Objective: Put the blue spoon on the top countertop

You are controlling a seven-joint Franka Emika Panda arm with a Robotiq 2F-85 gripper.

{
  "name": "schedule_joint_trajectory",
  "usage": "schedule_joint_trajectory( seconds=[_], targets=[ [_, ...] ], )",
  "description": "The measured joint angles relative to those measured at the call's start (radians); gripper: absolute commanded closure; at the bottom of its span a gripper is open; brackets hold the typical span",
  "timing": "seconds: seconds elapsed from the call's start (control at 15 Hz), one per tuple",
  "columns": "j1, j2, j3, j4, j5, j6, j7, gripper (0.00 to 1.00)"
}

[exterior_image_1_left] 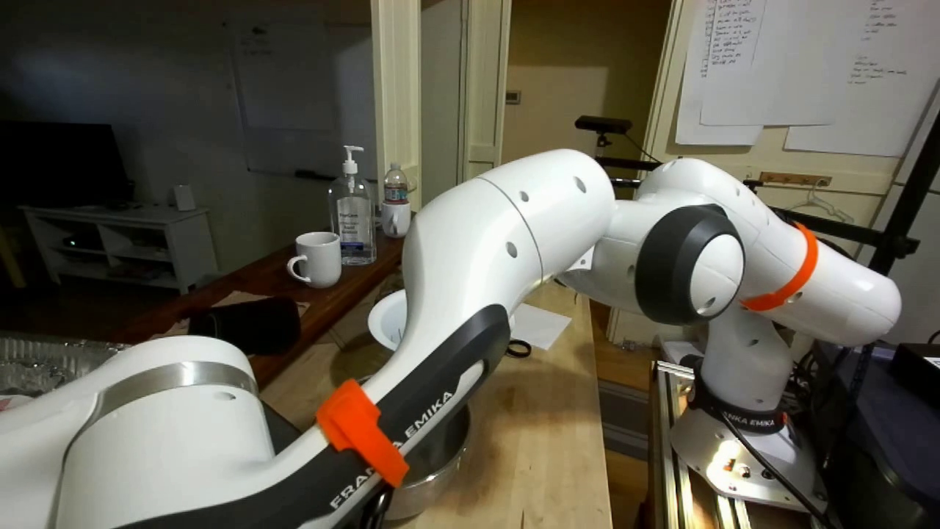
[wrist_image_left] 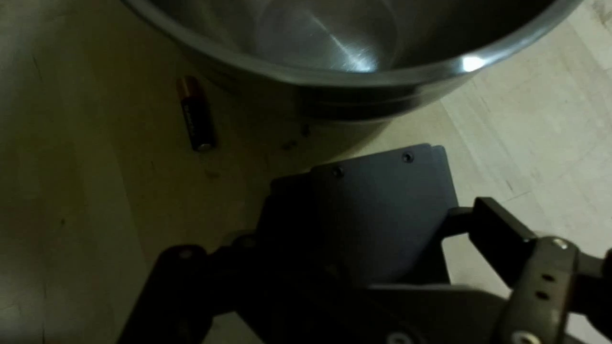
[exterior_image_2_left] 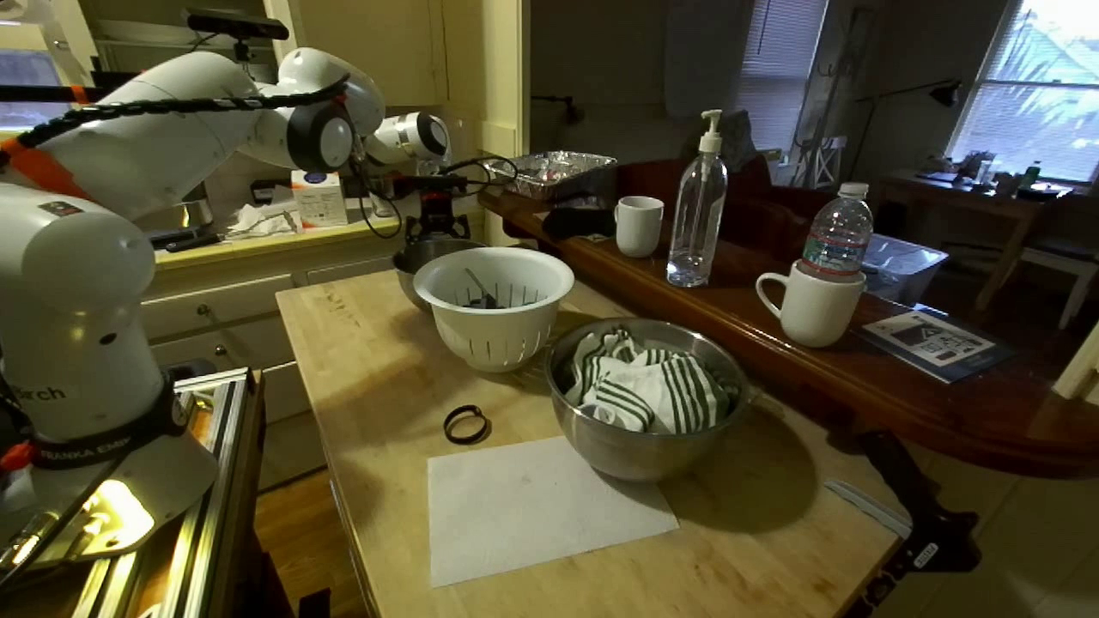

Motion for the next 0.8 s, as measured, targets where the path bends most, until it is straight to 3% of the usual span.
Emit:
schedule_joint_trajectory(
  seconds=[0.47,0.8],
  targets=[
    [-0.029,-0.036,0.025,-0.036,0.011,0.138,0.0,0.0],
    [-0.042,-0.114,0.061,-0.14,0.012,0.172,-0.013,0.0]
  ],
)
